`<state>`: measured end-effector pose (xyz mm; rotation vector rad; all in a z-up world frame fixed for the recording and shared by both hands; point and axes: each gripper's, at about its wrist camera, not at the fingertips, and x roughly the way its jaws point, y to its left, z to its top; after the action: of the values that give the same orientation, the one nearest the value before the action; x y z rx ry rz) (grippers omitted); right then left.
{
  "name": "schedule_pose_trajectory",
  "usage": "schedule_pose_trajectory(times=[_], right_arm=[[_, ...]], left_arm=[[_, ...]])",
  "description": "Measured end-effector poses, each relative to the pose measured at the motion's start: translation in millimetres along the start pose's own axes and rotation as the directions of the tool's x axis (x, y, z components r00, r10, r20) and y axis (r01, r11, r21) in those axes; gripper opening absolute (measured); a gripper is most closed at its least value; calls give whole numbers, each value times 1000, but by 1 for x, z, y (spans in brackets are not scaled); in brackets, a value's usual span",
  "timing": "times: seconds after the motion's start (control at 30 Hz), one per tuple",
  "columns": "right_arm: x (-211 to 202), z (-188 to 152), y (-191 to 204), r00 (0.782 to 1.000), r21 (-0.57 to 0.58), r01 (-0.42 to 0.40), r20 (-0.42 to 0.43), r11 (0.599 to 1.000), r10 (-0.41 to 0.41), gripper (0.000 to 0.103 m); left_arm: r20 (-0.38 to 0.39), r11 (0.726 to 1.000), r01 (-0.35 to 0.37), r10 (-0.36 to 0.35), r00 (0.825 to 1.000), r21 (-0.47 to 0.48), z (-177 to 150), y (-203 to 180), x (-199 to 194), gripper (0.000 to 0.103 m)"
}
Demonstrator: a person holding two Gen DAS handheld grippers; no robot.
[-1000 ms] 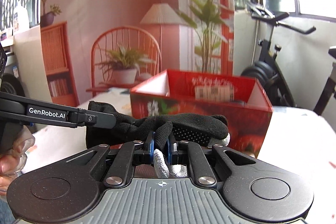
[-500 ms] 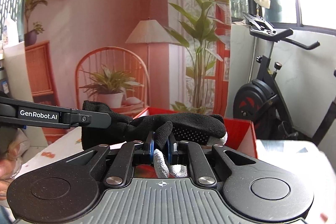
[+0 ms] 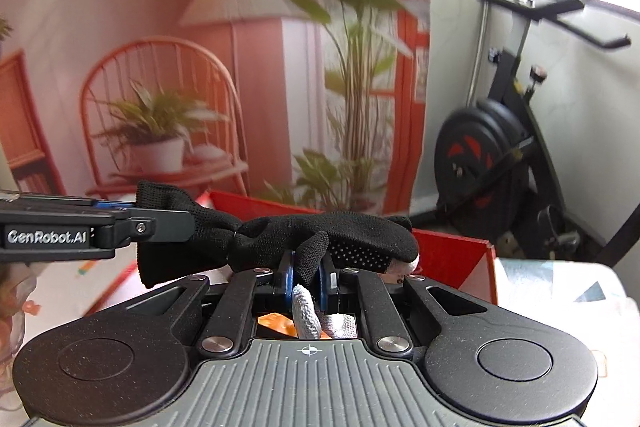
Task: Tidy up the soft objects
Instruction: 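Lift the black glove with both grippers over the red box, then lower the glove into the box and open both grippers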
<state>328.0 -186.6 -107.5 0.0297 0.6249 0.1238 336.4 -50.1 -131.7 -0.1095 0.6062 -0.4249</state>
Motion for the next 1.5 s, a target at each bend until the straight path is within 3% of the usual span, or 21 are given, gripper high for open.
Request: schedule_pose_trajectory(times=[0.17,0.37,0.6,0.8,0.93,1.2,1.5], right_arm=[[45,8,-7,994,29,11,-108,1000,-8,10],[80,4,-8,963,16,127,-242,992,-120,21],[42,-6,-10,962,-6,173,-212,985,-171,30],[-15,-25,-8,977,-8,153,-147,988,-153,38],[-52,-46,0,991,11,109,-77,994,-108,40],[-104,-92,24,998,6,70,-8,998,-70,41],[-134,-161,43,1000,-79,13,-15,997,-14,49]], left_arm=[[-35,1000,-27,27,999,-9,1,15,22,53],[-43,999,-36,37,998,18,0,21,18,55],[-28,999,-25,26,999,31,-7,14,-15,55],[-25,999,-22,23,999,46,-28,5,-52,55],[-33,999,-17,19,999,44,-50,2,-75,55],[-64,998,-13,17,998,54,-98,-1,-105,55],[-92,999,15,-12,996,38,-159,10,-121,55]])
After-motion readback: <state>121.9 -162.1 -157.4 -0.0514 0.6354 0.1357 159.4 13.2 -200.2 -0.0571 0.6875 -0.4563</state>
